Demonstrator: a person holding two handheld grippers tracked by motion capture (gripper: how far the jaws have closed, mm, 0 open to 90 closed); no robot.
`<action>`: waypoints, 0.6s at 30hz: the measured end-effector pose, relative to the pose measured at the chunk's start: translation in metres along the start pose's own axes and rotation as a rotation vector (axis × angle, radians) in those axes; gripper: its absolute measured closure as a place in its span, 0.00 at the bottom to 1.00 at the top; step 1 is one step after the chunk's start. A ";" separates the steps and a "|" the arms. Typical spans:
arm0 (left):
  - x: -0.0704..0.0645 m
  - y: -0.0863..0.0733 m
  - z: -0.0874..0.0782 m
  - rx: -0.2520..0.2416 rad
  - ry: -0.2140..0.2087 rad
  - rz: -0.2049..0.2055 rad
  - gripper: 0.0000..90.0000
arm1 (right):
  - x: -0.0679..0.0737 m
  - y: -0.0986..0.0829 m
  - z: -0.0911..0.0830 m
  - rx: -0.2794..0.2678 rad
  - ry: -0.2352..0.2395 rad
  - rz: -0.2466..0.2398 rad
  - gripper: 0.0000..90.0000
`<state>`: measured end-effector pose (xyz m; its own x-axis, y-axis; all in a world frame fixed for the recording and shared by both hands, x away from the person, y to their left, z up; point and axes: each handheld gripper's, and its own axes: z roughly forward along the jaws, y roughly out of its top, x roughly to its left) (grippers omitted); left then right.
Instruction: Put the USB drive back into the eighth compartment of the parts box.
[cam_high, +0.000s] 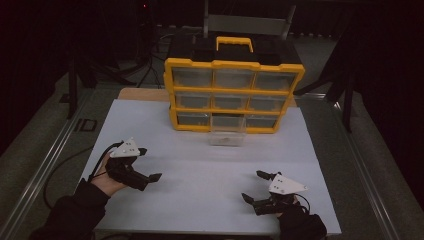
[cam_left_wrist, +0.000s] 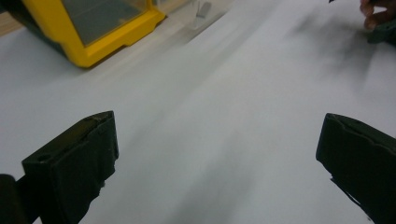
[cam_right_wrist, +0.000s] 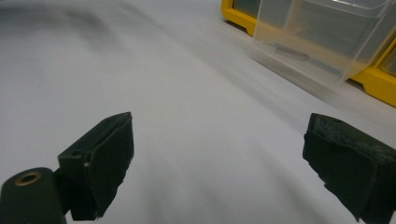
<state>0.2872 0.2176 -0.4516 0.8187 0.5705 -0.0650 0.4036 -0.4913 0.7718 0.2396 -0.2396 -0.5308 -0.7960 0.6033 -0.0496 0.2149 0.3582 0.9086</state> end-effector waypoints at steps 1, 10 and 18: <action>-0.001 -0.003 -0.001 -0.004 -0.003 -0.007 0.00 | 0.000 0.000 0.000 0.001 0.001 0.000 0.10; -0.008 -0.030 -0.008 -0.026 0.022 -0.029 0.00 | 0.000 0.000 0.001 0.001 0.006 -0.010 0.10; -0.009 -0.054 -0.009 -0.058 0.036 -0.073 0.00 | 0.000 0.000 0.000 0.006 0.002 -0.006 0.10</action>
<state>0.2546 0.2454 -0.4868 0.7721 0.6274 -0.1007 0.4369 -0.4091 0.8011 0.2394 -0.2396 -0.5308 -0.7982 0.6000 -0.0541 0.2139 0.3662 0.9056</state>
